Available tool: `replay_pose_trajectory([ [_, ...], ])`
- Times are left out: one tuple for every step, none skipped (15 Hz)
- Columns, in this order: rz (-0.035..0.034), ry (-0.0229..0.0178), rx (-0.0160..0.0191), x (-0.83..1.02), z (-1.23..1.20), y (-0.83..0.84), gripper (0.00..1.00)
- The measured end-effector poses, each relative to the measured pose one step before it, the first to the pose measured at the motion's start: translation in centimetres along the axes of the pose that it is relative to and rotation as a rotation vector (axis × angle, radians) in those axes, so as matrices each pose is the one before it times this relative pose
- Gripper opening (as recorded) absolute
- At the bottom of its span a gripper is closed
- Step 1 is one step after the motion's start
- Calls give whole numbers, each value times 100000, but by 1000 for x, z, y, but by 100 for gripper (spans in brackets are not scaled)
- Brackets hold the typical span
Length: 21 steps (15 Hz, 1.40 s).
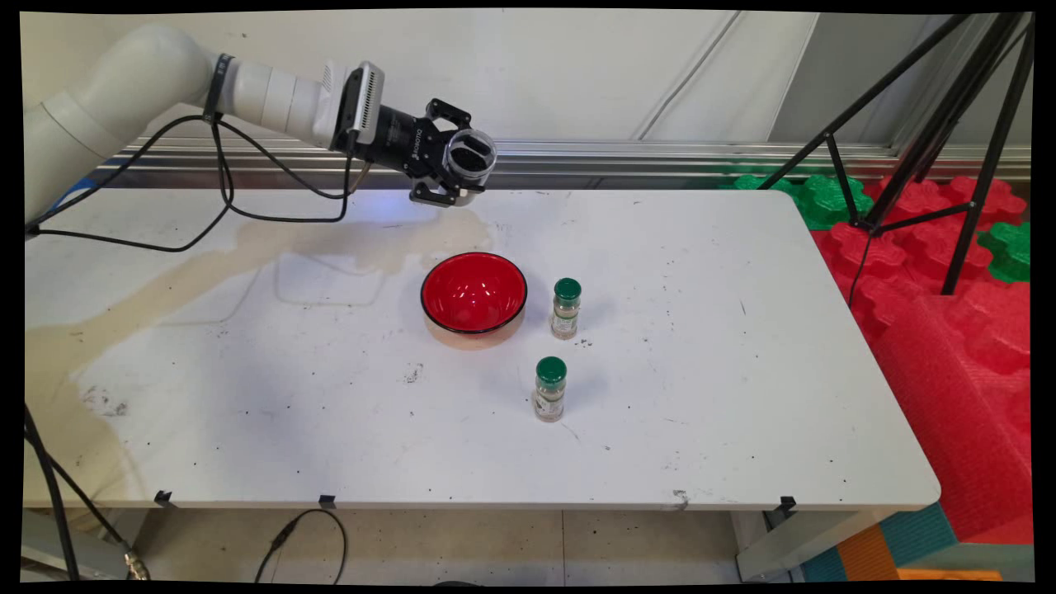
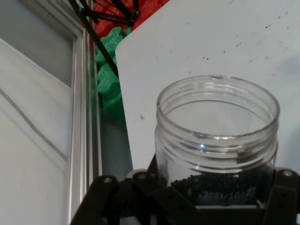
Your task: Pour the black seasoning powder in the red bowl
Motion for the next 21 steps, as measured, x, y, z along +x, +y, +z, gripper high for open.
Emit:
replay_pose_trajectory([
  [646, -222, -123, -6, 160, 13, 0],
  [620, -240, -106, -13, 176, 42, 0],
  [697, -232, -151, 11, 243, 117, 0],
  [415, -158, -110, 15, 126, 141, 0],
  [376, -151, -37, 20, 99, 137, 0],
  [449, -185, 81, 6, 117, 152, 0],
  [649, -134, 107, 9, 148, 128, 0],
  [757, -201, 194, -4, 89, 145, 0],
  [1097, -206, 332, -31, 125, 146, 0],
  [710, -106, 189, -18, 90, 73, 0],
  [1078, -197, 261, -40, 109, 132, 0],
  [1308, -194, 349, -47, 117, 138, 0],
  [1173, -184, 377, -51, 78, 124, 0],
  [838, -114, 238, -30, 58, 80, 0],
  [1408, -221, 401, -35, 79, 109, 0],
  [1860, -298, 377, -19, 84, 143, 0],
  [1929, -288, 318, -3, 69, 143, 0],
  [1581, -211, 190, 19, 42, 138, 0],
  [1840, -185, 234, 45, 27, 166, 0],
  [1816, -172, 186, 58, 7, 176, 0],
  [1578, -63, 9, 77, 14, 158, 0],
])
